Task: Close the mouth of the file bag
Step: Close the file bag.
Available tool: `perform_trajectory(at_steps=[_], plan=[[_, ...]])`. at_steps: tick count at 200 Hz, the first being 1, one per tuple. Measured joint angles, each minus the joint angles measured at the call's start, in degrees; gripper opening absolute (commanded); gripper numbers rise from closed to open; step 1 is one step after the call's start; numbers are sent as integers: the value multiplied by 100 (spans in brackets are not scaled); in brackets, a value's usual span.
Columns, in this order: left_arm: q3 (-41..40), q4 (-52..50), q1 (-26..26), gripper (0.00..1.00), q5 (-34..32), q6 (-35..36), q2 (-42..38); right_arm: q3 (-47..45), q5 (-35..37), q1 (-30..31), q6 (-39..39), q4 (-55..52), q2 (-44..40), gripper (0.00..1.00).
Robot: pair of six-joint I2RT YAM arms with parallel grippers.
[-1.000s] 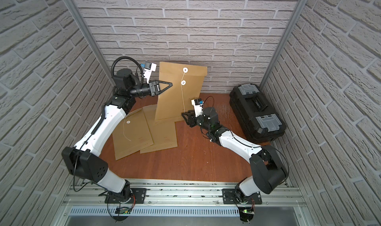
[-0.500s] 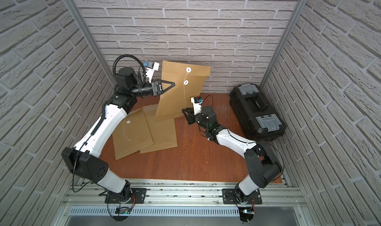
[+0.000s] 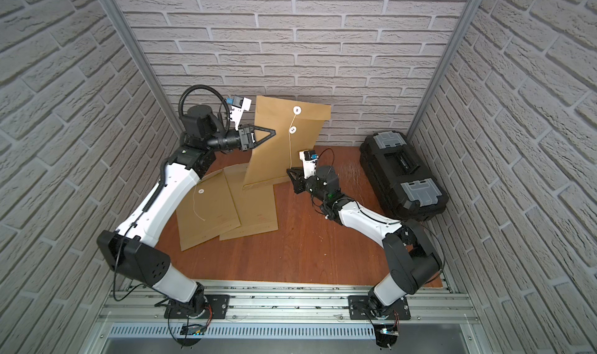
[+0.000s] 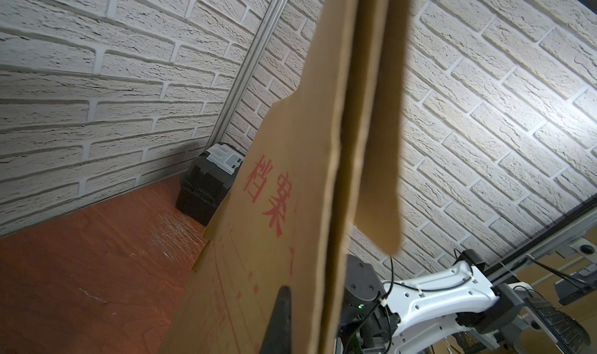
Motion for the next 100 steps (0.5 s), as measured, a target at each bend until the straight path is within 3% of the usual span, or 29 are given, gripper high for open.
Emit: perform_trajectory(at_steps=[21,100], plan=[[0,-4,-24,0,-9,0,4,13,42,7,-13,2,11,3],[2,7,-2,0,-33,-155,59,-68,402,225,-498,-433,-155,3]])
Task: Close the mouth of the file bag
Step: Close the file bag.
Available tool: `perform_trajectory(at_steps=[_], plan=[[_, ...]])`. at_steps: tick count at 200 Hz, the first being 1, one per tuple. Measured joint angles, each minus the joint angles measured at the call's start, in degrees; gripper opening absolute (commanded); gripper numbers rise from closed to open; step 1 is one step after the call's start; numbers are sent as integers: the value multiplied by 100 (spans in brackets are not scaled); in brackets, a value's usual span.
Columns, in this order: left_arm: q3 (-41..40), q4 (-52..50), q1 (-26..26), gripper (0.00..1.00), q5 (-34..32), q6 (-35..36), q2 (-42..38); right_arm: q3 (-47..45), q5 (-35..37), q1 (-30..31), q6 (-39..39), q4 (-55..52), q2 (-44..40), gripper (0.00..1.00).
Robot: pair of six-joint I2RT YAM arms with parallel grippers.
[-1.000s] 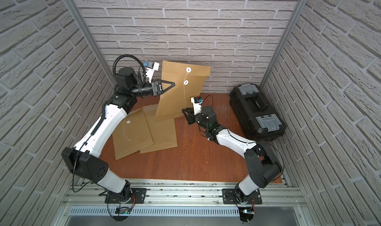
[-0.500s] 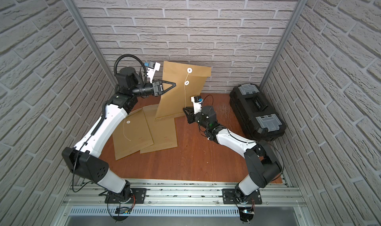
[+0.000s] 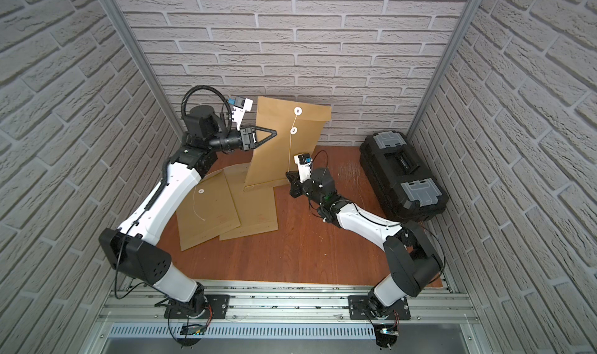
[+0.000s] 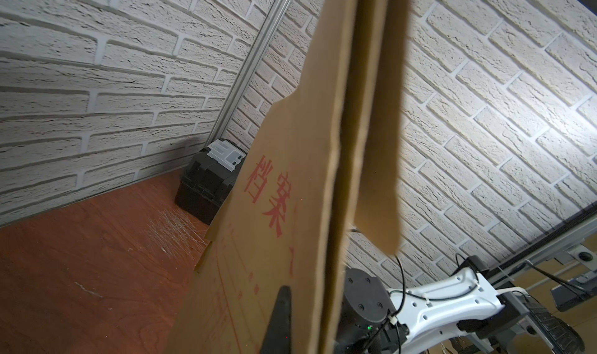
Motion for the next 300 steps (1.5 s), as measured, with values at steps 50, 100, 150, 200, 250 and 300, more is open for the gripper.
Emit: perform_trajectory(at_steps=[50,100,150,200,250,300], plan=[[-85,39,24,0,85,-42,0,-109,192,-275,138,-262,-214,3],[-376,35,90,0,129,-37,-9,-101,627,-514,101,-894,-575,3],[-734,48,136,0,188,-52,-136,262,1554,-708,-417,-1670,-1023,3],[-1178,94,170,0,299,-107,-391,767,2361,-859,-894,-2111,-1054,3],[-1392,138,173,0,361,-153,-507,1117,2844,-890,-1283,-2352,-1054,3],[-1547,310,173,0,424,-251,-522,1458,3134,-892,-1593,-2417,-1032,3]])
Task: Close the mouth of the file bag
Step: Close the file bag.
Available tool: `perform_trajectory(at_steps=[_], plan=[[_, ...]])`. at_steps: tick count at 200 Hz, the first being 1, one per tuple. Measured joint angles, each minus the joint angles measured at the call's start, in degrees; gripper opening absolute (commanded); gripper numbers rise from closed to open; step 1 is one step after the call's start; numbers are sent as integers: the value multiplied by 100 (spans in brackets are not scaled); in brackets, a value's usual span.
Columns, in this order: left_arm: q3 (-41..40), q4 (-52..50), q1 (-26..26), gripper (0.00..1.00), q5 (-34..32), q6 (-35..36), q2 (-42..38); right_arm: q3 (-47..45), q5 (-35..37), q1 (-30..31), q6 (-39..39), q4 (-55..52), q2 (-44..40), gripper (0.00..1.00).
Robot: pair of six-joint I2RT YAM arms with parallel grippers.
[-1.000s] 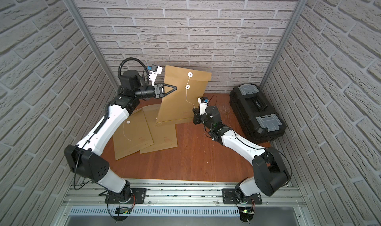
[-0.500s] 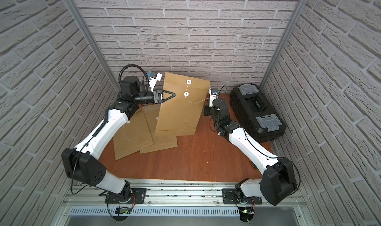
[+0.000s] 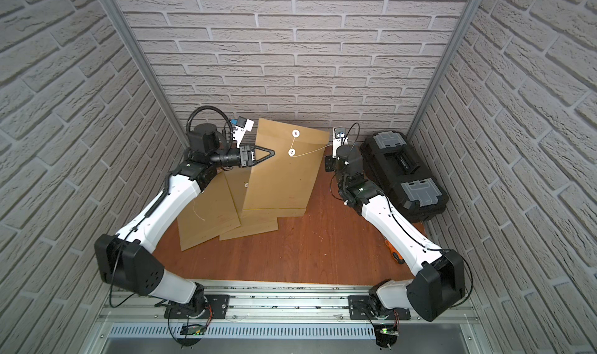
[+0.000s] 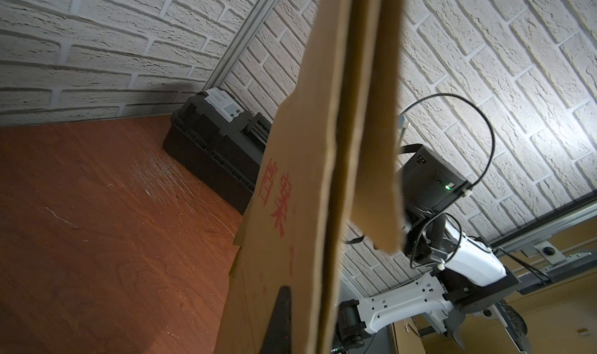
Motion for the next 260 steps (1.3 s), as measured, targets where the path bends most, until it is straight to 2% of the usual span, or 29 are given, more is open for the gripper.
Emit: perform_trajectory(at_steps=[94,150,260], plan=[[-76,85,-13,0,9,-4,-11,109,166,114,-568,-74,-4,3],[-310,127,-83,0,17,-2,-11,907,125,153,-940,-280,70,3],[-540,367,-433,0,39,-4,-13,2260,-472,81,-1200,-1294,938,3]])
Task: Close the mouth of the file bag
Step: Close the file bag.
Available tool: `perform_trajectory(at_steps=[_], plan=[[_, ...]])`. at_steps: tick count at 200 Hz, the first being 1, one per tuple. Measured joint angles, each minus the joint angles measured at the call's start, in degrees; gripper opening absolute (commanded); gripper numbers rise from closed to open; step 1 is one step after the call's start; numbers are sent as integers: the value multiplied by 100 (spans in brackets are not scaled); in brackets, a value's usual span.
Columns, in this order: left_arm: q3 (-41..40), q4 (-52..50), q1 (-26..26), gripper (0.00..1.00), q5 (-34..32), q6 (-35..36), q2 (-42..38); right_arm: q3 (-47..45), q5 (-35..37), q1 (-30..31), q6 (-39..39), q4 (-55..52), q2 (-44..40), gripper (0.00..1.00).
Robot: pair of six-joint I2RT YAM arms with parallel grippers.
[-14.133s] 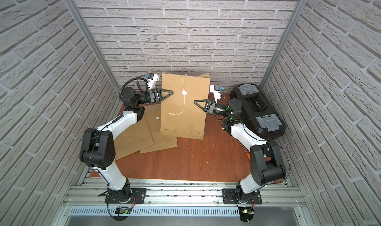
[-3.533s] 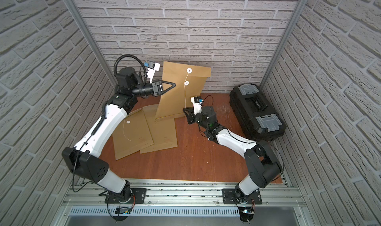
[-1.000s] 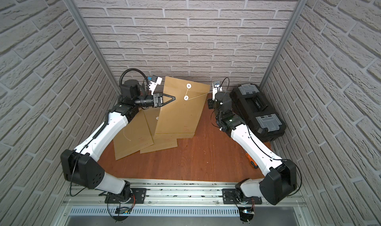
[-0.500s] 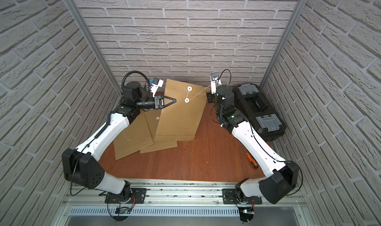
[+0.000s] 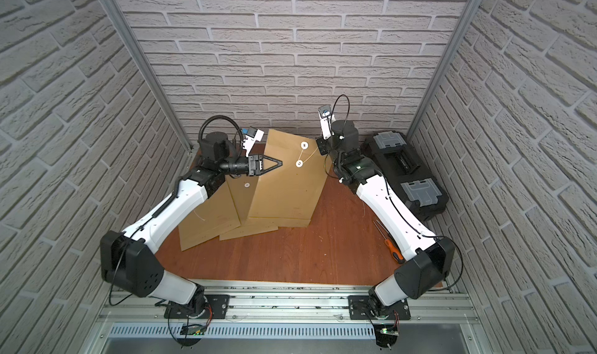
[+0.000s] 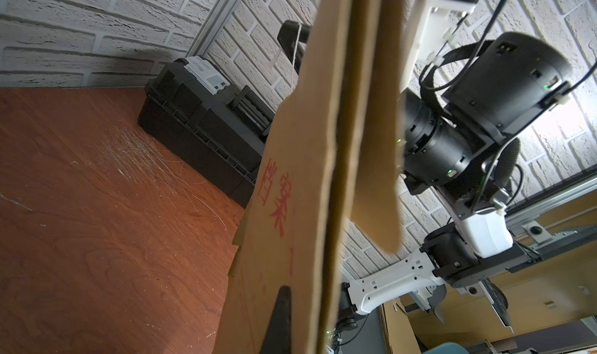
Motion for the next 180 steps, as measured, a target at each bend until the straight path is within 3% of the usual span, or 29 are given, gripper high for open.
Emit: perform_trajectory(at_steps=[117,180], plan=[[-7,-70,-363,0,-101,116,149,807,-439,343,66,-612,487,3],[-7,-190,-286,0,-507,144,214,1121,-166,857,-120,-1287,511,2]])
